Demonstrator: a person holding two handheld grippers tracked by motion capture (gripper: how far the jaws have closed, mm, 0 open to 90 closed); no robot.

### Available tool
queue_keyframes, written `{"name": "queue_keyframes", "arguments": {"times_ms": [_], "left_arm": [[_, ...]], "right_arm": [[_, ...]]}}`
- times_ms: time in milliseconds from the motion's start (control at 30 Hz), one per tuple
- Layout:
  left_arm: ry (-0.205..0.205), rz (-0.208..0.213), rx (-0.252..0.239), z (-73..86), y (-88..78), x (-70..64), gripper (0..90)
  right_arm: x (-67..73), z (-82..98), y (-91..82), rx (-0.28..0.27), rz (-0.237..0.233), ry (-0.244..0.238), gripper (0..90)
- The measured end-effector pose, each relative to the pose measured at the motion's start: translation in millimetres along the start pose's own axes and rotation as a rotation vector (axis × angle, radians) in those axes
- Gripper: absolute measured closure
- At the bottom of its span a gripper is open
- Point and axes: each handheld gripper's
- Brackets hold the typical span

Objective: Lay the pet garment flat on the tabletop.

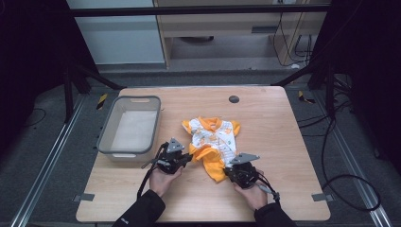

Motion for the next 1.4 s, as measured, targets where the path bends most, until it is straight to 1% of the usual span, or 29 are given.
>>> {"name": "queue_keyframes", "arguments": {"times_ms": [33, 67, 100, 167, 200, 233, 267, 333, 367, 467, 533, 600, 667, 700, 800, 833, 900, 967, 1000, 1100, 1167, 1200, 1233, 1267, 1300, 1333, 1367, 1400], "left_arm": [[-0.002, 0.004, -0.005, -0.2, -2.8, -0.1, 87.7], [-0.006, 0.011, -0.011, 0.1, -8.6, -0.3, 87.7], [-0.006, 0.011, -0.011, 0.1, -8.6, -0.3, 87.7], [-0.007, 0.017, -0.015, 0.9, -15.3, -1.0, 87.7], [-0.011, 0.018, -0.022, 1.1, -19.0, -1.4, 87.7], [-0.016, 0.021, -0.027, 1.3, -23.0, -1.6, 87.7], [-0.019, 0.027, -0.038, 1.5, -26.7, -2.0, 87.7], [-0.021, 0.041, -0.042, 2.5, -33.2, -3.7, 87.7], [-0.014, 0.045, -0.039, 2.9, -36.1, -4.5, 87.7], [-0.023, 0.067, -0.033, 5.3, -40.8, -8.3, 87.7], [-0.017, 0.076, -0.019, 7.1, -42.7, -11.0, 87.7], [-0.016, 0.085, -0.01, 8.8, -44.6, -13.0, 87.7], [-0.016, 0.096, -0.004, 11.7, -45.3, -14.4, 87.7], [-0.013, 0.097, 0.007, 13.8, -45.3, -15.1, 87.7], [-0.024, 0.103, 0.027, 21.1, -45.7, -15.6, 87.6], [-0.024, 0.104, 0.034, 23.2, -46.1, -15.7, 87.6], [-0.02, 0.101, 0.054, 28.4, -46.5, -16.5, 87.6], [-0.022, 0.101, 0.058, 29.4, -45.8, -16.4, 87.5], [-0.021, 0.098, 0.063, 30.4, -44.7, -16.3, 87.4], [-0.018, 0.088, 0.083, 33.7, -40.2, -16.0, 86.8], [-0.018, 0.083, 0.088, 35.5, -39.4, -16.1, 85.8], [-0.019, 0.077, 0.077, 36.1, -41.0, -16.5, 84.7], [-0.019, 0.069, 0.068, 36.3, -42.7, -17.0, 80.6], [-0.02, 0.062, 0.056, 36.3, -45.5, -17.6, 78.2], [-0.02, 0.055, 0.038, 36.4, -49.8, -18.4, 75.6], [-0.016, 0.045, 0.012, 36.0, -56.0, -20.3, 71.4], [-0.016, 0.045, 0.012, 36.0, -56.0, -20.3, 70.0], [-0.011, 0.039, -0.005, 35.0, -59.5, -21.8, 70.0]], "right_arm": [[-5.5, -0.2, -6.4, -0.01, -0.016, 0.016, 87.7], [-8.2, -0.2, -10.3, -0.017, -0.023, 0.019, 87.6], [-8.2, -0.2, -10.3, -0.017, -0.023, 0.019, 87.6], [-13.8, 0.2, -19.1, -0.04, -0.026, 0.003, 87.4], [-19.7, 1.4, -27.4, -0.054, -0.041, 0.001, 87.3], [-19.7, 1.4, -27.4, -0.054, -0.041, 0.001, 87.3], [-22.6, 2.2, -31.0, -0.063, -0.046, -0.001, 87.2], [-28.1, 4.1, -37.0, -0.071, -0.058, -0.016, 87.1], [-30.5, 4.8, -39.2, -0.073, -0.063, -0.022, 87.1], [-35.6, 6.5, -45.9, -0.079, -0.086, -0.029, 87.0], [-38.4, 7.0, -49.0, -0.078, -0.093, -0.036, 87.0], [-40.8, 7.5, -51.3, -0.078, -0.091, -0.052, 87.0], [-43.1, 8.6, -53.7, -0.07, -0.091, -0.048, 87.1], [-44.6, 9.5, -54.1, -0.07, -0.09, -0.042, 87.1], [-47.5, 12.4, -54.9, -0.06, -0.098, -0.028, 87.0], [-47.9, 13.2, -54.9, -0.055, -0.094, -0.028, 87.0], [-48.1, 15.1, -53.2, -0.042, -0.094, -0.028, 86.8], [-47.5, 15.5, -52.0, -0.036, -0.091, -0.026, 86.5], [-46.5, 16.4, -49.5, -0.027, -0.079, -0.031, 85.3], [-46.1, 17.2, -48.0, -0.021, -0.076, -0.026, 83.3], [-46.9, 17.2, -49.6, -0.032, -0.061, -0.019, 82.0], [-47.8, 17.1, -51.3, -0.043, -0.058, -0.007, 81.1], [-49.3, 17.2, -53.5, -0.062, -0.051, 0.007, 80.3], [-50.0, 17.4, -55.2, -0.069, -0.049, 0.018, 80.2], [-51.0, 17.6, -57.0, -0.084, -0.046, 0.031, 80.0], [-51.3, 18.1, -60.6, -0.103, -0.049, 0.054, 80.0], [-51.3, 18.1, -60.6, -0.103, -0.049, 0.054, 80.0], [-50.7, 18.3, -62.2, -0.113, -0.045, 0.059, 79.9]]}}
Point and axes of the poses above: each handheld gripper's, and its own axes: y roughly forward along the jaws, z roughly out of its underside, x roughly to its left, and after that the axes turned 12 degrees about z, right-handed
